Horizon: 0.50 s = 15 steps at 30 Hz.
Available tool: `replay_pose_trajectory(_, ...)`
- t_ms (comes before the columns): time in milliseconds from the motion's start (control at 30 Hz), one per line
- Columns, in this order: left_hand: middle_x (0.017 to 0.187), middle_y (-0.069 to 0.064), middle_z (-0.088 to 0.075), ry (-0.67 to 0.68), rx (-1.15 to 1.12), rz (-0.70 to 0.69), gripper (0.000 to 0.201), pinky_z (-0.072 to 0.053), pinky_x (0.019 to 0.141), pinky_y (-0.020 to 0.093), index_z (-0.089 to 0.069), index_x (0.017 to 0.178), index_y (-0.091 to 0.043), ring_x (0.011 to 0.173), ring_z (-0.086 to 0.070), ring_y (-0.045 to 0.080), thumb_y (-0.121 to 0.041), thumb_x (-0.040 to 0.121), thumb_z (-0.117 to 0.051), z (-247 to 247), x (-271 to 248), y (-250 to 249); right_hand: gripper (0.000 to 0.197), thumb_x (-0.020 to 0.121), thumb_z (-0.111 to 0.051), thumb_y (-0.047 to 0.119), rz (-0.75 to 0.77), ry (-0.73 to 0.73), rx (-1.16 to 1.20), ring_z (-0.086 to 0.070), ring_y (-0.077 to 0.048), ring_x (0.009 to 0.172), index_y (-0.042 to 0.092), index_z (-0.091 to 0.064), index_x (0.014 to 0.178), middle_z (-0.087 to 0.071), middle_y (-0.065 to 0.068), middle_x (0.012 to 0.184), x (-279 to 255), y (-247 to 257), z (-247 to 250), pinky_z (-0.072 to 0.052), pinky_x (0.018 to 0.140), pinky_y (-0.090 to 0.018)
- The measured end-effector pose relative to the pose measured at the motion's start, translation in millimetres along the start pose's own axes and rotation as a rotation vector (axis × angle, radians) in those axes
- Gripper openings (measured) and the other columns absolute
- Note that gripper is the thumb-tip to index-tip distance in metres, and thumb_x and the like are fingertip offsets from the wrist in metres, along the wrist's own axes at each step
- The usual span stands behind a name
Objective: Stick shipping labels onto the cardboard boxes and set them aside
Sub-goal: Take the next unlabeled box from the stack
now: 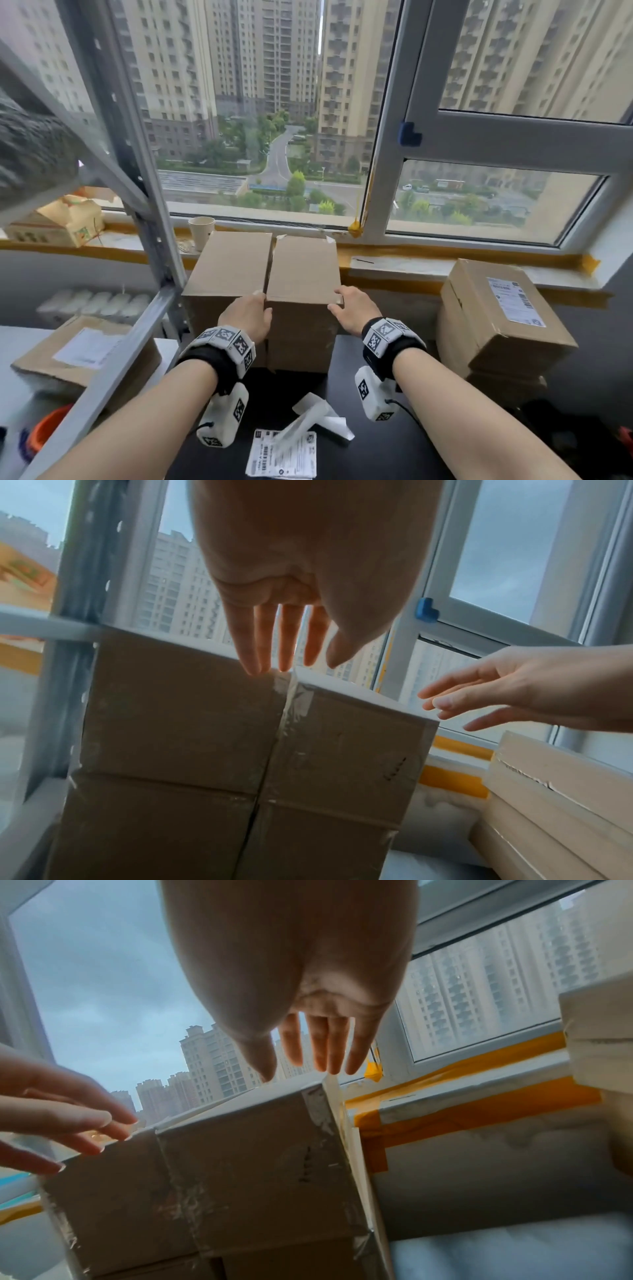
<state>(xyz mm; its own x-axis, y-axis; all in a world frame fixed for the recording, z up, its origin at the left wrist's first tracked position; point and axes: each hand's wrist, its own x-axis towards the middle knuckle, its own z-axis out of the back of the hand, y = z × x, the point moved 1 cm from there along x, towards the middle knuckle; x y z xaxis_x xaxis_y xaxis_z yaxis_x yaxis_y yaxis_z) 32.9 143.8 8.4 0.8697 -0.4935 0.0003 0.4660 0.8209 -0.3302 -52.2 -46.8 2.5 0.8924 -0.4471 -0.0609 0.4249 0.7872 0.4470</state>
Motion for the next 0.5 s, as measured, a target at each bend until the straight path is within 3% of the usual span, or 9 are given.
replay_pose_trajectory(133, 0.118, 0.009, -0.064, -0.007, -0.112, 0.117, 0.029, -0.044, 0.092, 0.034, -0.056, 0.116, -0.015, 0.112, -0.057, 0.029, -0.030, 0.094, -0.045, -10, 9, 4, 0.045, 0.094, -0.051, 0.022, -0.096, -0.061, 0.188, -0.048, -0.029, 0.124, 0.010, -0.040, 0.136, -0.048, -0.012, 0.137, 21, -7, -9, -0.038, 0.103, -0.036)
replay_pose_trajectory(333, 0.126, 0.012, -0.060, 0.009, -0.311, 0.237, 0.037, -0.040, 0.097, 0.033, -0.057, 0.123, -0.009, 0.121, -0.052, 0.031, -0.031, 0.096, -0.044, -27, 19, 2, 0.058, 0.091, -0.057, 0.009, -0.236, -0.063, 0.590, -0.044, -0.024, 0.131, 0.008, -0.033, 0.143, -0.044, -0.014, 0.143, 42, -24, -21, -0.038, 0.106, -0.035)
replay_pose_trajectory(500, 0.110, 0.012, -0.066, -0.075, -0.573, 0.297, 0.029, -0.041, 0.089, 0.028, -0.063, 0.107, -0.007, 0.109, -0.058, 0.030, -0.030, 0.093, -0.050, -39, 20, -6, 0.060, 0.086, -0.048, -0.013, -0.254, -0.058, 0.865, -0.042, -0.027, 0.132, -0.001, -0.031, 0.143, -0.043, -0.020, 0.143, 46, -29, -20, -0.041, 0.102, -0.033)
